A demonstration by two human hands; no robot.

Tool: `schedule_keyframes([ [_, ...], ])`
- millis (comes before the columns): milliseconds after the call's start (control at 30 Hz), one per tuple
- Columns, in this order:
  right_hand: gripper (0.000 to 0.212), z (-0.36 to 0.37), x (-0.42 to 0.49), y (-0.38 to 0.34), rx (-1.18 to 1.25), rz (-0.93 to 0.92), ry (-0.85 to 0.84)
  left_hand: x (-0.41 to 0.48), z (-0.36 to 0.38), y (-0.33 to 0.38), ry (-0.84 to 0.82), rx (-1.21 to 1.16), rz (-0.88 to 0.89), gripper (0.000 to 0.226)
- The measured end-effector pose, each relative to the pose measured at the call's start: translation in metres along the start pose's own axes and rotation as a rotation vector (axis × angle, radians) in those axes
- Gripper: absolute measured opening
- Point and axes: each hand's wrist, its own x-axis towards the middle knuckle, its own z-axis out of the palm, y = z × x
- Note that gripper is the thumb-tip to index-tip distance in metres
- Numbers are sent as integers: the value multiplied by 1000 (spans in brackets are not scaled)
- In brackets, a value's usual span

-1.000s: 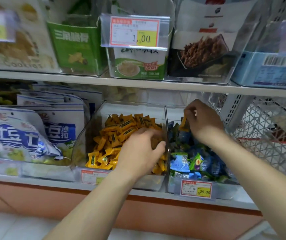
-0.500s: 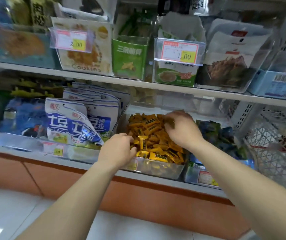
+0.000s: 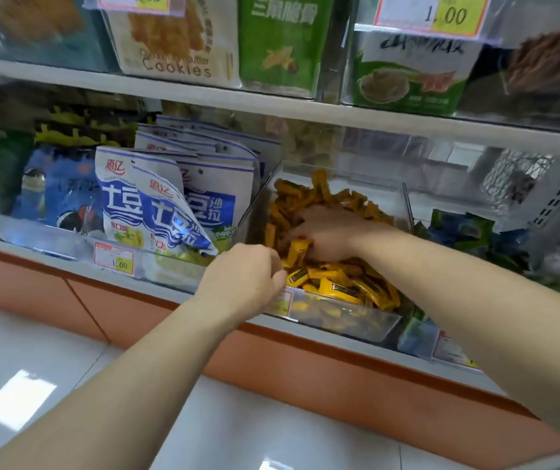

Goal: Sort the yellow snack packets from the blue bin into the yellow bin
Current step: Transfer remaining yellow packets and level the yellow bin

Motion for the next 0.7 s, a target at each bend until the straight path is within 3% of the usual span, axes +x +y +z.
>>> schedule_keyframes([
  [133, 43, 5, 5, 5, -80, 36, 37, -15, 2, -14, -29, -9, 206, 29],
  [300, 39, -7, -12, 18, -2, -8, 102, -24, 4, -23, -23, -9, 304, 39],
  [467, 41, -23, -25, 21, -26, 124, -87, -20, 4, -23, -30, -20, 303, 40],
  [567, 30, -29, -14, -2, 63, -52, 189, -17, 4, -20, -33, -18, 288, 38],
  [600, 30, -30, -8, -12, 180, -105, 186, -16, 4, -20, -33, -19, 281, 38],
  [700, 50, -28, 14, -32, 293, -90, -106, -16, 6, -19, 0, -17, 270, 31],
])
